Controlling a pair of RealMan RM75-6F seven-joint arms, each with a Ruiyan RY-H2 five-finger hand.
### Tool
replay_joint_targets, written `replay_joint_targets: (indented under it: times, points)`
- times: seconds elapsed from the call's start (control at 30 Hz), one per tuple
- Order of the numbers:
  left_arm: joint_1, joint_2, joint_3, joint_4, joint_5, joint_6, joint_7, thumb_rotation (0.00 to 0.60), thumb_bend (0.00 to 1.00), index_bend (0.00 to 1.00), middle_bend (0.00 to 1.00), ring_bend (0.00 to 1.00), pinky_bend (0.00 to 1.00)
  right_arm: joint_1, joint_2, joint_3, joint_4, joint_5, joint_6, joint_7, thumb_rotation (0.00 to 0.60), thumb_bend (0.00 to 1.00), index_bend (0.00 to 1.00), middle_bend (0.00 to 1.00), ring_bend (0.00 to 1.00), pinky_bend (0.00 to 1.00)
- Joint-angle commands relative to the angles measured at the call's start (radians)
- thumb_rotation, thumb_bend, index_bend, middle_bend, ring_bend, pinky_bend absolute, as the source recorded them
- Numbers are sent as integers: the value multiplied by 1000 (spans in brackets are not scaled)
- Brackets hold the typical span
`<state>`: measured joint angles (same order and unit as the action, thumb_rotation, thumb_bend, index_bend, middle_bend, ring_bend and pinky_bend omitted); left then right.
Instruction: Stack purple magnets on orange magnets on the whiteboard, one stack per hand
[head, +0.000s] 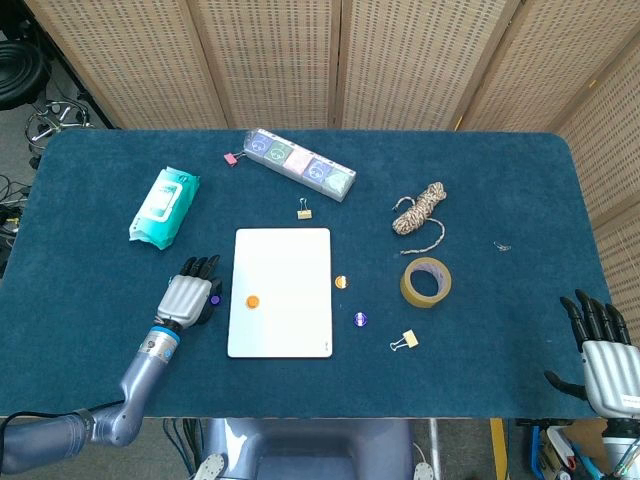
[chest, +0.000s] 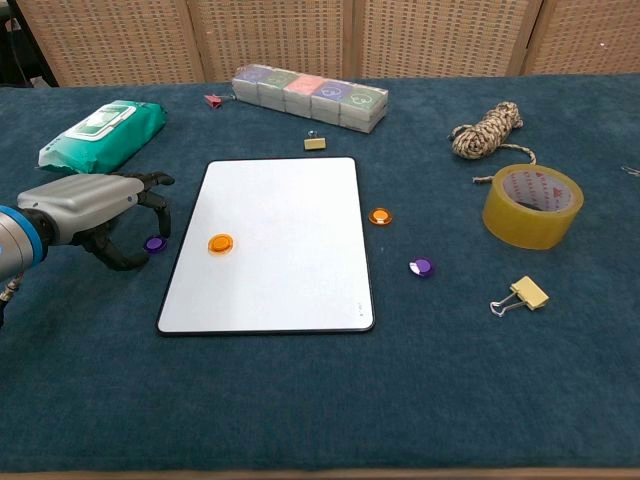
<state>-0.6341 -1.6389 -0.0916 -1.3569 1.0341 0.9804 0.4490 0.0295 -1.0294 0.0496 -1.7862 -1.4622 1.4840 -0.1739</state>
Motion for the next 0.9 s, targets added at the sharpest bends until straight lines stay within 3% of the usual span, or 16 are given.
replay_joint_targets:
  times: [0.03,0.9]
  points:
    - [2,2,3,-6,7,7,5,600,290,592,0,0,0,0,0,0,0,0,-1,0,600,0,0,0,0,0]
    - [-1,-7,-9,-19,-11,23,55,600,319,594,0,0,0,0,1,0,-1,2,-1,0,600,0,0,0,0,0]
